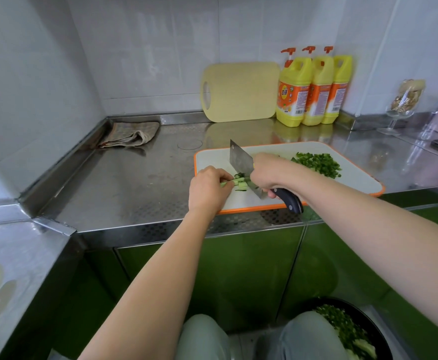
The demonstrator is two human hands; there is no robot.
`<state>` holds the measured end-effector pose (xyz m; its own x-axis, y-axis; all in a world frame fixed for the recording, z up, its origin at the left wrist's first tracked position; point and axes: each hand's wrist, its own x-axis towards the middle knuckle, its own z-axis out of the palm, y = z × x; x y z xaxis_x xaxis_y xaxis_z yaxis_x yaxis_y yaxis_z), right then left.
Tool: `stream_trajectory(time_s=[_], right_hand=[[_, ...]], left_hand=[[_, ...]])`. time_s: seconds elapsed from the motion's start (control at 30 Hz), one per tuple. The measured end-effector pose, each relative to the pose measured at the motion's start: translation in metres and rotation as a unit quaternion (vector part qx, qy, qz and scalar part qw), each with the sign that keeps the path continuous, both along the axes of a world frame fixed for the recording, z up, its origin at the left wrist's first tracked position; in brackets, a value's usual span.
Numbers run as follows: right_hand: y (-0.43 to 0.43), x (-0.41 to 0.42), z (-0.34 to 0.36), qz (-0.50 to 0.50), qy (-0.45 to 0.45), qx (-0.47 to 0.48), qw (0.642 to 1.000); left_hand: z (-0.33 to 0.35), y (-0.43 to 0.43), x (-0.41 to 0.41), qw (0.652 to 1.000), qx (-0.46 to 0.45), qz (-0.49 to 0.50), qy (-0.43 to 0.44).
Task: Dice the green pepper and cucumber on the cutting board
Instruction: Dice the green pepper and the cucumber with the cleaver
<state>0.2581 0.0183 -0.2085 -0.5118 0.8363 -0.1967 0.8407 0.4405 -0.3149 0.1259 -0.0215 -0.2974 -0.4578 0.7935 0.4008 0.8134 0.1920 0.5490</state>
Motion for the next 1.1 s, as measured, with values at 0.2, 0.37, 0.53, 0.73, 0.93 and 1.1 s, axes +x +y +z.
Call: stream_trajectory(time_s=[0.2,0.37,0.53,0.73,0.93,1.1], right_hand=[[0.009,0.005,-0.008,-0.039,0.082,0.008,0.996],[0.004,0.009,0.005,-0.014,0.029,-0.001,0.999],[-0.004,0.004,0.001,0.006,-0.002,-0.003,1.0],[-0.001,-0.003,-0.002,-0.005,0.001,-0.021,1.0],[0.005,0.007,-0.01,-0.035,0.06,-0.006,0.998],[0.001,0.013,0.0,0.017,0.077,0.008,0.997]], left_hand=[[0.0,0.0,-0.001,1.0,-0.005,-0.004,0.004],[0.0,0.001,-0.002,1.0,-0.002,-0.005,0.003],[0.0,0.001,-0.001,1.0,-0.001,-0.004,-0.002],[0.001,-0.001,0.0,1.0,-0.001,-0.001,0.001],[0.001,0.0,-0.001,1.0,-0.007,-0.004,-0.001],[0.0,0.001,-0.002,1.0,-0.007,-0.006,-0.003]])
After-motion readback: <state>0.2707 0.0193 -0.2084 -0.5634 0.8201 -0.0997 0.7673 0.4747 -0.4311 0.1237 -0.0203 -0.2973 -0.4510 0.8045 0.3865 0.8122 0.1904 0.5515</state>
